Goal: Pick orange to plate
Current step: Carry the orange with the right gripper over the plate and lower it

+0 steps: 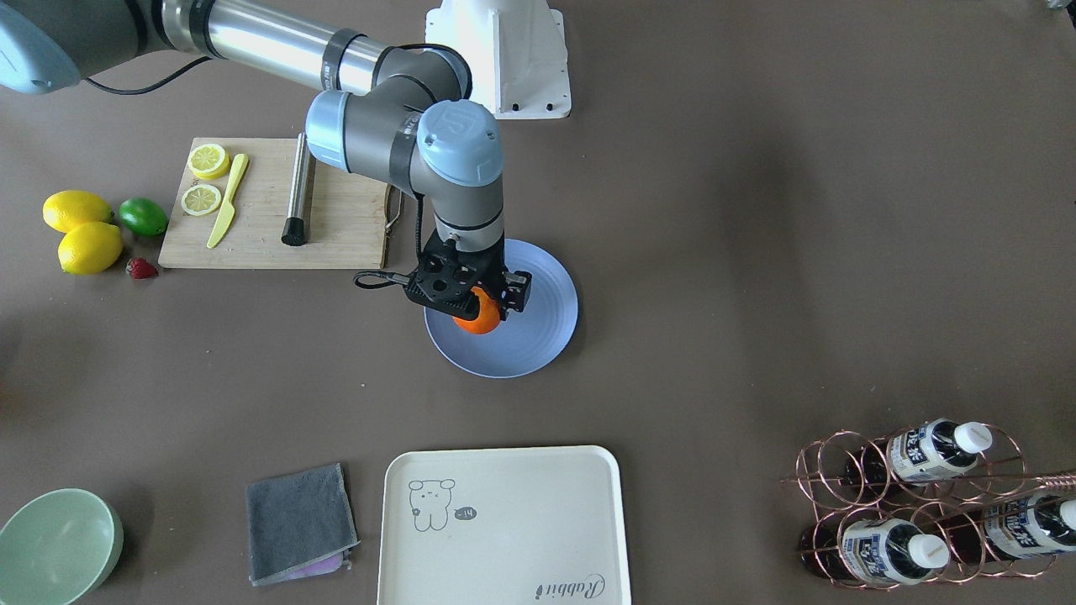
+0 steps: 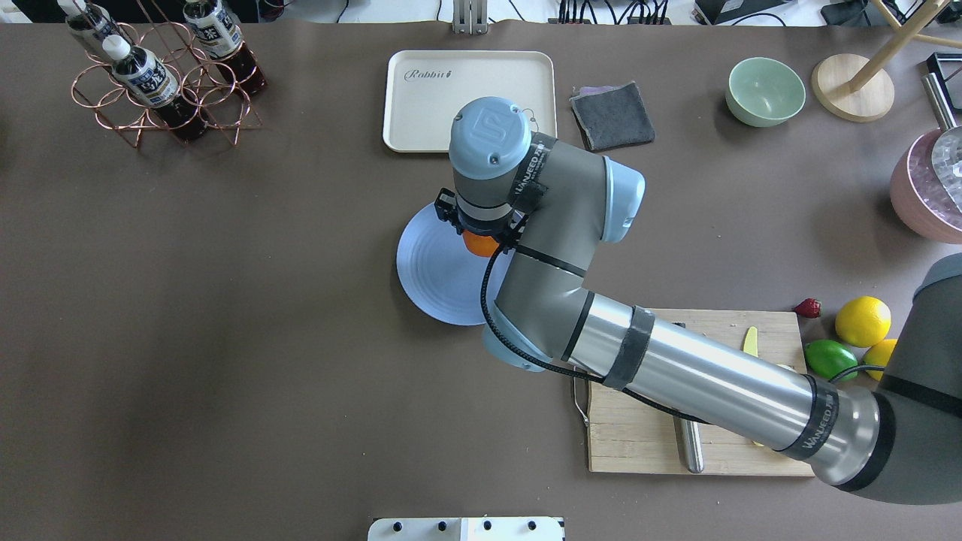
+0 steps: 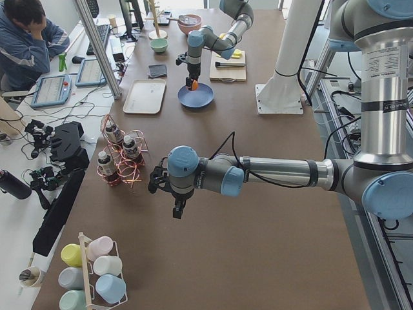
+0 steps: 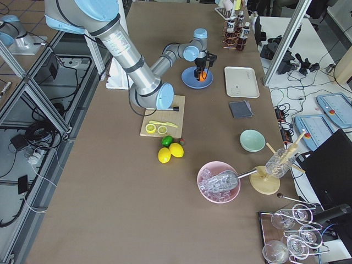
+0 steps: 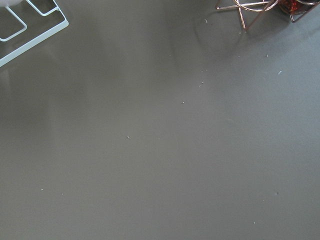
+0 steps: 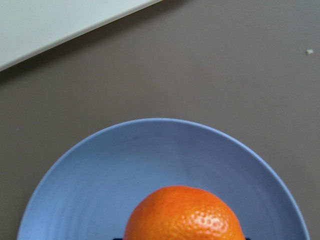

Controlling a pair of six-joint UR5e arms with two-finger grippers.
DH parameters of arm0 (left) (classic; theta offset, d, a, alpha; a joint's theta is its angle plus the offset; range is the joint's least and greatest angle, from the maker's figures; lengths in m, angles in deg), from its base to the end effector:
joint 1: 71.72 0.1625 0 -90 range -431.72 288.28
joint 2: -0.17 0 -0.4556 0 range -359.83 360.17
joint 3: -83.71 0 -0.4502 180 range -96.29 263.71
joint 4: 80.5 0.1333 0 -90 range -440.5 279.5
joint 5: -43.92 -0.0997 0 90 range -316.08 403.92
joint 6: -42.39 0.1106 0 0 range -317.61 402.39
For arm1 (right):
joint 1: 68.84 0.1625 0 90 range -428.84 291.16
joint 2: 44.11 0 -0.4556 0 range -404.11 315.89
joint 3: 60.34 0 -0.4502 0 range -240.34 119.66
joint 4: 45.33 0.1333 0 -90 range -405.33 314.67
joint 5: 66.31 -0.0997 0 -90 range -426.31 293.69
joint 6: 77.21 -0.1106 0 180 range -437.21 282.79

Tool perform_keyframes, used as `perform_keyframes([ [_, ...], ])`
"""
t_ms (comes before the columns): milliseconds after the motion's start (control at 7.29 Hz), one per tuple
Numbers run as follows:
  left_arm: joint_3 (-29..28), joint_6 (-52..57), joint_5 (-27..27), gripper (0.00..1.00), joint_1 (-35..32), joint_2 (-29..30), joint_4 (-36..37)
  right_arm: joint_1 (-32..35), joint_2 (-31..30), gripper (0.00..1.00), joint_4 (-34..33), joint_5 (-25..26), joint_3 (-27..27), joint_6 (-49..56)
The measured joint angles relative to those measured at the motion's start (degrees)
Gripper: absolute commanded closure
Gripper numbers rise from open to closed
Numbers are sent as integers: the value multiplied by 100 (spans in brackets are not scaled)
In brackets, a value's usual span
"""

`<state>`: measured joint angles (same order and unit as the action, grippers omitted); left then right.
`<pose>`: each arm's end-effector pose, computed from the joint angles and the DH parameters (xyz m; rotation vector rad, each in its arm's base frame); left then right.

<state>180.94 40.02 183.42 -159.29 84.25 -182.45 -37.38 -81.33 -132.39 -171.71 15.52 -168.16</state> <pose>-0.0273 -0.5182 0.6524 0.1806 0.8683 0.1009 -0.6792 -0.5374 0.1706 -0.0585 -0.7697 0.4401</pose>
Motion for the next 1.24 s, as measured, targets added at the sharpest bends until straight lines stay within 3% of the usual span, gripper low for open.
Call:
perform_keyframes([
  [549, 0, 0, 7, 1, -5, -41, 0, -280, 248, 100, -206, 205, -343, -33],
  [686, 2, 0, 7, 1, -5, -41, 0, -300, 249, 81, -211, 222, -356, -5],
  [824, 2, 0, 7, 1, -5, -41, 0, -310, 253, 1, -212, 254, -364, 13],
  [1235, -44, 0, -1, 1, 1, -160, 32, -234, 258, 0, -216, 304, -300, 395],
])
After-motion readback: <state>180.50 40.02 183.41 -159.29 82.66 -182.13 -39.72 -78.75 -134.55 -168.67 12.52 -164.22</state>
